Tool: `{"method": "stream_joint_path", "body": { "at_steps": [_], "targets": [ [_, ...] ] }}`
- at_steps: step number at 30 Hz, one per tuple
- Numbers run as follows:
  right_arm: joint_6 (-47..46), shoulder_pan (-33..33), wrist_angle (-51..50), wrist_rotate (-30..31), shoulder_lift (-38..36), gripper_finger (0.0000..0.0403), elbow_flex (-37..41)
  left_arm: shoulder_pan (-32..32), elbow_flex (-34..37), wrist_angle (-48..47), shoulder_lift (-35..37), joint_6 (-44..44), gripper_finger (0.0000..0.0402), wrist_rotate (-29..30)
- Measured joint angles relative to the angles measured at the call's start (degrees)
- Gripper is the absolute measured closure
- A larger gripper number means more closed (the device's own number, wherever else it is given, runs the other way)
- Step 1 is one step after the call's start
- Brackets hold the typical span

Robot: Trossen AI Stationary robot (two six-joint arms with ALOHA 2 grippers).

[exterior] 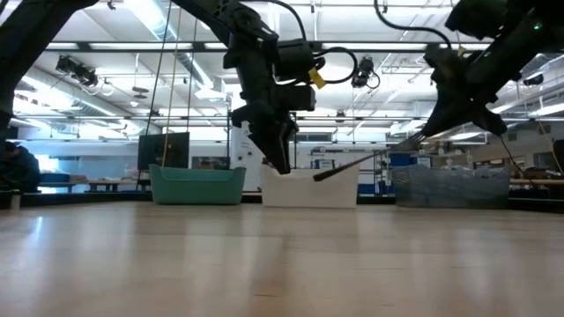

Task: Sort silverware by color (type)
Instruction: Put the black fork into the black bin

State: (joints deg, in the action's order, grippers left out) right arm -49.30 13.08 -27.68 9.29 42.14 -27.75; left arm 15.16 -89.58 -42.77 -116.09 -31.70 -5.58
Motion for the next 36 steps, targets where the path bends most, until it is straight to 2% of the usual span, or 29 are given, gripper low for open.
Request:
{"method": "stream_joint_path", "body": {
  "at_steps": [6, 11, 14, 22, 28, 32, 36],
  "targets": [
    [0.2, 0.3, -6.4, 1.1, -6.5, 0.0398, -0.8, 0.0, 0.0, 0.0, 0.0, 0.0, 0.0318, -0.1],
    [-1.4, 1.4, -18.7, 10.2, -10.7, 0.0398, -3.7, 0.0, 0.0, 0.2, 0.0, 0.0, 0.0318, -0.1],
    [-1.3, 2.5, -20.7, 14.7, -12.8, 0.0398, -4.3, 0.0, 0.0, 0.8, 0.0, 0.0, 0.0318, -0.1],
    [1.7, 4.3, -21.5, 12.2, -18.2, 0.0398, -6.9, 0.0, 0.0, 1.0, -0.1, 0.0, 0.0318, -0.1],
    [0.6, 4.9, -30.2, 17.9, -20.4, 0.0398, -11.6, 0.3, 0.0, 1.2, -0.1, -0.4, 0.0318, -0.5],
    [-1.2, 5.4, -34.2, 18.2, -20.8, 0.0398, -12.3, 1.4, -0.1, 4.6, -1.6, 0.8, 0.0318, -5.4],
    [-2.0, 5.6, -37.1, 19.5, -20.8, 0.0398, -12.3, 1.9, -0.1, 10.8, -3.2, 1.0, 0.0318, -3.1]
  ]
}}
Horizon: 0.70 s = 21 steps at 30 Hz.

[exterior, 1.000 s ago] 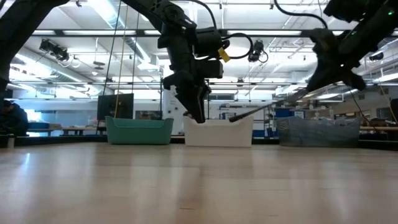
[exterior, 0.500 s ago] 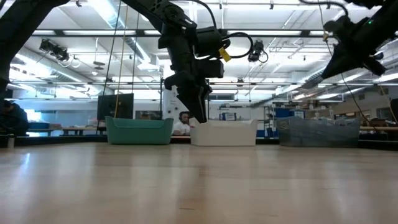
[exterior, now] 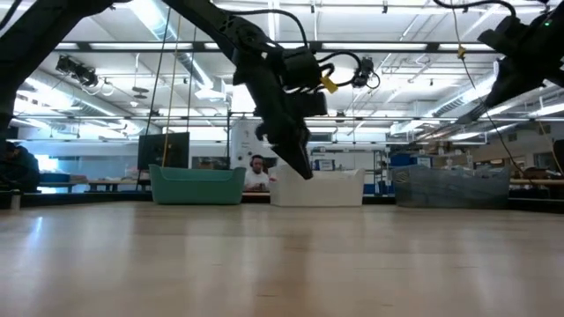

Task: Sort silverware by color (type)
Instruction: Put the black fork into the black bin

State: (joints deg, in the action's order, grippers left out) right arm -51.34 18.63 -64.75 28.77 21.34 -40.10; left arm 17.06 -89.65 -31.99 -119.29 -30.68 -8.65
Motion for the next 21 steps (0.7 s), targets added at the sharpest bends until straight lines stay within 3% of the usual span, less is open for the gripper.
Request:
{"method": "stream_joint_path", "body": {
  "at_steps": [5, 12, 21],
  "targets": [
    [-1.5, 0.0, -3.2, 1.6, 0.0, 0.0398, 0.0, 1.4, 0.0, 6.1, -0.8, -1.0, 0.0318, 6.0],
    [-4.2, 0.0, -6.8, 4.9, 0.0, 0.0398, 0.0, 5.8, 0.0, 3.3, -2.1, 2.3, 0.0318, 6.1],
    [-9.6, 0.7, -9.6, 2.2, 0.1, 0.0396, 0.0, 7.0, 0.0, 3.5, -2.8, 2.7, 0.0318, 7.4]
  ]
}}
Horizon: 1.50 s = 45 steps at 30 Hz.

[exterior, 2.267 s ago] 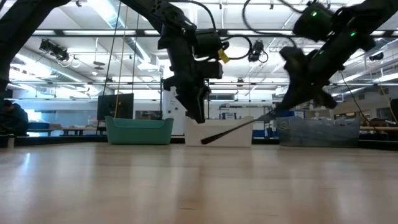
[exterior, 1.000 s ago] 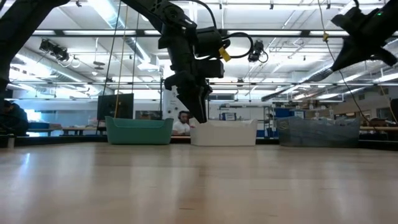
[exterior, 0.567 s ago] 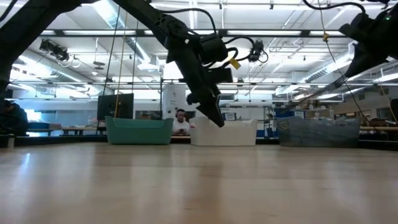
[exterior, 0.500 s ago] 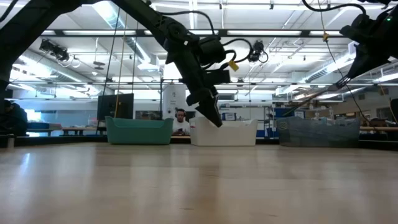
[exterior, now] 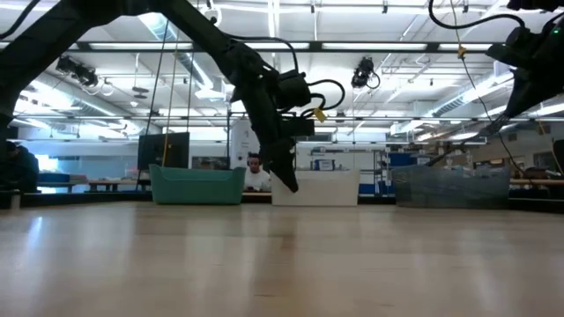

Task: Sort silverware by color (type)
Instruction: Put the black fork into the black bin

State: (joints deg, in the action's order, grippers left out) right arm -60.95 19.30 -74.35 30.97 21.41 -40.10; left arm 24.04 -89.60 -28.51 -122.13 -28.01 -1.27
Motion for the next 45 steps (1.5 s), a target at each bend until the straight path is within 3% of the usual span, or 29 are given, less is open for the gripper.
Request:
{"method": "stream_joint_path", "body": {
  "at_steps": [9, 20, 25, 30, 45],
  "targets": [
    [-0.9, 0.1, 2.5, -0.5, 0.0, 0.0377, 0.0, -2.4, 0.0, -1.7, 1.2, -1.5, 0.0318, 0.2],
    [-1.2, 0.1, 5.9, 3.3, 1.2, 0.0374, 5.2, -6.4, 0.0, -5.1, 2.3, -4.2, 0.0318, 0.1],
    [-6.5, 0.1, 11.5, 11.1, 2.4, 0.0374, 6.4, -6.8, 0.0, -5.4, 2.3, -4.2, 0.0318, 0.1],
    [-1.0, 1.5, 11.5, 12.3, 5.7, 0.0369, 6.6, -6.8, 0.0, -5.6, 2.3, -4.3, 0.0318, 0.1],
    [4.2, 4.8, 14.6, 11.8, 16.0, 0.0292, 6.6, -6.8, 0.0, -7.1, 2.3, -4.9, 0.0318, 0.0]
  ]
}}
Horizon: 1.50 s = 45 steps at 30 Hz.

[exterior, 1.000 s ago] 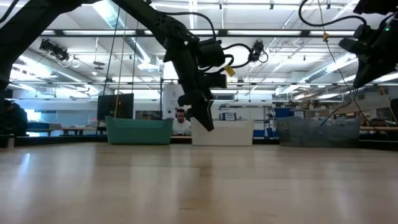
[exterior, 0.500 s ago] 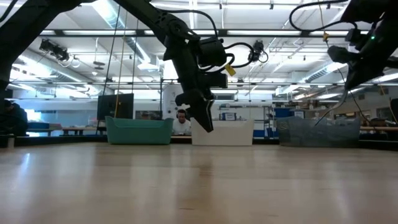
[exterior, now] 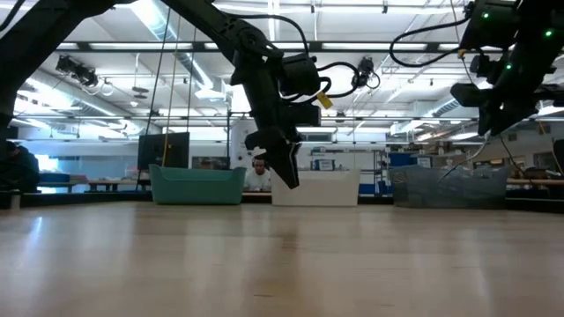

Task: Sort silverware by color (type)
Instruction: Put the black fork into the black bin, then return to Home Position

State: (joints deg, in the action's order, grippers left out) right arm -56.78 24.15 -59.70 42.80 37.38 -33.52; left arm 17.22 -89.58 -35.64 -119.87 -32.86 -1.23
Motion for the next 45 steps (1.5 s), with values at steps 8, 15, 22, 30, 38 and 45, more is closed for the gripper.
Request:
{"method": "stream_joint_path", "body": {
  "at_steps": [8, 15, 22, 30, 38, 45],
  "targets": [
    [0.6, 1.7, 2.4, -3.5, 0.1, 0.0284, 0.0, 0.0, 0.0, -0.5, 0.4, -0.1, 0.0318, -0.1],
    [4.3, 2.3, 5.7, -6.3, 0.1, 0.0285, -2.4, 0.2, 0.0, -1.5, 5.0, -0.8, 0.0318, -0.1],
    [10.5, 4.1, 7.8, -2.5, 0.1, 0.0285, -4.0, 1.8, -0.1, -3.7, 10.2, -0.6, 0.0318, -0.2],
    [12.0, 8.3, 8.1, -5.1, -0.1, 0.0285, -4.0, 5.1, 0.0, -8.5, 16.6, -0.3, 0.0318, -8.0],
    [12.5, 6.3, 11.8, -13.9, -0.2, 0.0285, -4.0, 9.6, 0.0, -14.1, 24.9, 0.3, 0.0318, -33.5],
    [14.3, 0.8, 16.7, -14.0, -0.3, 0.0285, -4.0, 10.1, 0.0, -18.7, 27.2, -0.3, 0.0318, -35.5]
  ]
}}
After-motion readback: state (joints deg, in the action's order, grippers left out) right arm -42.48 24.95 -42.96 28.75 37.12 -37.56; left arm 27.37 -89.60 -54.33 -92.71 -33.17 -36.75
